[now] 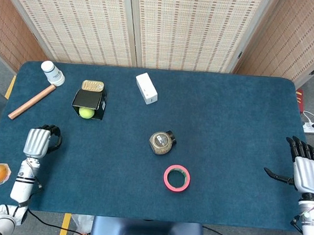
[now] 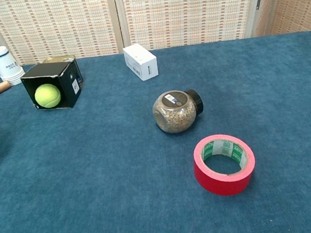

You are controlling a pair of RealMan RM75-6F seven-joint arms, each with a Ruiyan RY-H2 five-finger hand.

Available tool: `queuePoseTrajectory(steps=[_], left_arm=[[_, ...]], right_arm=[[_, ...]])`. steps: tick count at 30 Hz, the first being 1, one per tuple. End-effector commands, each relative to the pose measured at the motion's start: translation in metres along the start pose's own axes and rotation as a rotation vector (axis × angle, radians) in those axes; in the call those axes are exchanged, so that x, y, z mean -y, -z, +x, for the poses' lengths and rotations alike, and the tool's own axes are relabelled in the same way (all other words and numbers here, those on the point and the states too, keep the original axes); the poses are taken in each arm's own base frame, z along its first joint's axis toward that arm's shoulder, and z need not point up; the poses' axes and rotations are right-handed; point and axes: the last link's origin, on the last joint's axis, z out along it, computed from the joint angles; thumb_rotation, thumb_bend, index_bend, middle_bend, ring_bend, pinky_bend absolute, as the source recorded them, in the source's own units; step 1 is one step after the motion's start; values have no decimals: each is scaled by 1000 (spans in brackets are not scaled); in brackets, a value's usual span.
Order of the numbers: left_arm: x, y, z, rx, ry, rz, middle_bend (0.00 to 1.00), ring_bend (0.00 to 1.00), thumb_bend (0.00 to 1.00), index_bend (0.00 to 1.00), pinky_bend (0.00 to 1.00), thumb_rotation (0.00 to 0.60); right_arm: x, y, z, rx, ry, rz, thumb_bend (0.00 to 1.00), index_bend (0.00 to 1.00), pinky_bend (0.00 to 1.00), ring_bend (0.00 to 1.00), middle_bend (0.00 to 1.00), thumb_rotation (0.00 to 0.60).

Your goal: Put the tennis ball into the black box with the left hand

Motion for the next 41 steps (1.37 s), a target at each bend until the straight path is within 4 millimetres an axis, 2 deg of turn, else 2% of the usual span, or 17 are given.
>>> queuePoseTrajectory(steps=[1,4,8,15,21,31,32,33,36,37,39,41], left_arm=[[22,43,18,-23,-37,-5,1000,1000,628,1000,1000,600],[36,86,39,-42,-47,7,1000,1000,634,1000,1000,600],[54,129,64,-47,-52,115,1000,1000,645,1000,1000,600],[72,171,87,-44,-43,249,1000,1000,645,1000,1000,600],[72,190,92,-38,-39,271,990,964,633,979,1000,600],[65,185,91,-63,-26,258,965,940,626,944,997,600],[64,184,91,-66,-21,252,930,899,618,911,968,600],[63,184,91,-69,-12,240,862,821,607,859,896,600],[63,184,90,-74,2,223,545,461,560,664,559,600],[63,184,90,-81,8,219,465,377,551,613,494,600],[63,184,90,-85,17,210,413,330,549,570,461,600],[64,184,89,-80,13,207,417,329,548,570,461,600]], right_arm=[[-2,1,1,-1,-8,-1,0,53,0,0,0,507],[-2,2,2,0,-12,2,0,53,0,0,0,508],[1,4,-1,15,-3,27,0,53,0,0,0,505],[2,11,-1,16,-1,46,0,51,0,0,0,506],[4,18,0,11,-8,68,0,50,0,0,0,506],[1,18,0,17,-7,68,0,49,0,0,0,506],[1,17,0,18,-8,66,0,49,0,0,0,506],[1,17,-1,21,-8,66,0,49,0,0,0,506],[1,16,-2,27,-4,64,0,50,0,0,0,506],[1,16,-2,29,-3,63,0,50,0,0,0,506],[1,15,-3,33,0,62,0,50,0,0,0,506],[1,15,-3,33,1,61,0,50,0,0,0,507]])
